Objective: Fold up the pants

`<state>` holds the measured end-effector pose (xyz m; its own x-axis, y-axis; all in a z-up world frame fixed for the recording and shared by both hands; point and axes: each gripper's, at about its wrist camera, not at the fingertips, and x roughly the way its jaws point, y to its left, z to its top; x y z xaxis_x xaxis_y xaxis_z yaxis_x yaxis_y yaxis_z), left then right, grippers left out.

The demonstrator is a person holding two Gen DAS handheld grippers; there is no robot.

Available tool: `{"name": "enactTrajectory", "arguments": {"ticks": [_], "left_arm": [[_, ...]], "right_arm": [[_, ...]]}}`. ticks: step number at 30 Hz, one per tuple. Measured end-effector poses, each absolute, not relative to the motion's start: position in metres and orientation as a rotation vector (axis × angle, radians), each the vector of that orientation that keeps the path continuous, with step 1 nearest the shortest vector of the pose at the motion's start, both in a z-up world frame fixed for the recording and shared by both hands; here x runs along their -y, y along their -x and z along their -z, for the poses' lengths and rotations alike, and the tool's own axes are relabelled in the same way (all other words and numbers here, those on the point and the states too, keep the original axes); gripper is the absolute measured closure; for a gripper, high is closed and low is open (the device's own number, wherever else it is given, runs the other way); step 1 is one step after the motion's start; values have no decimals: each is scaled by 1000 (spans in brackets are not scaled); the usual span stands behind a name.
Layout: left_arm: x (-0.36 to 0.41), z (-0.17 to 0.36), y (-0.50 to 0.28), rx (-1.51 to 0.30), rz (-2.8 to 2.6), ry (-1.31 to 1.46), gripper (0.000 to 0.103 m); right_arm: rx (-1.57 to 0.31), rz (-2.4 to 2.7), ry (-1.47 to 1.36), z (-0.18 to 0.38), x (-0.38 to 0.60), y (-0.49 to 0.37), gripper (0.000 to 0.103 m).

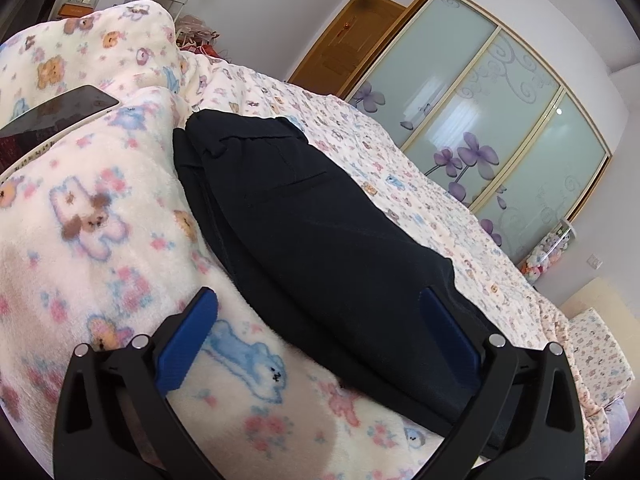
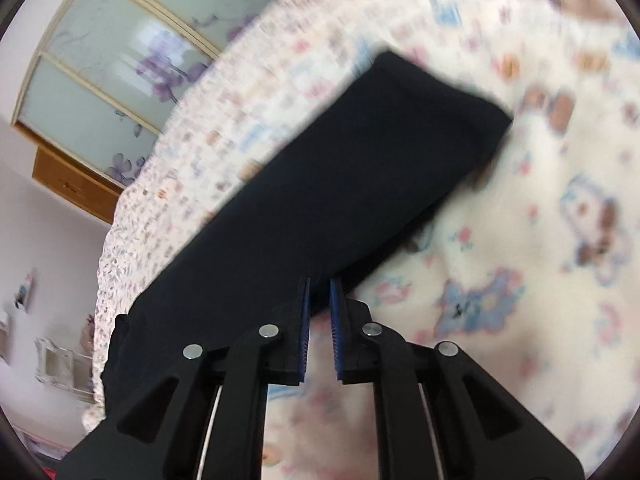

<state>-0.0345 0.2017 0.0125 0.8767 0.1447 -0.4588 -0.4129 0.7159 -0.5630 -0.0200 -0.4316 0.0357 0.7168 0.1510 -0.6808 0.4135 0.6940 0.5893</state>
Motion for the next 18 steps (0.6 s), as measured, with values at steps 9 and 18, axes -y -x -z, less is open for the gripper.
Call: {"name": "enactTrajectory", "arguments": {"ticks": [9, 18], "left_arm": [[-213, -22, 55, -299, -287, 773, 2], [-234, -25, 65, -271, -201, 880, 2]], "right_arm": [[-826, -256, -729, -68, 311, 4, 75], [-1114, -689, -922, -9, 141, -57, 67]]}}
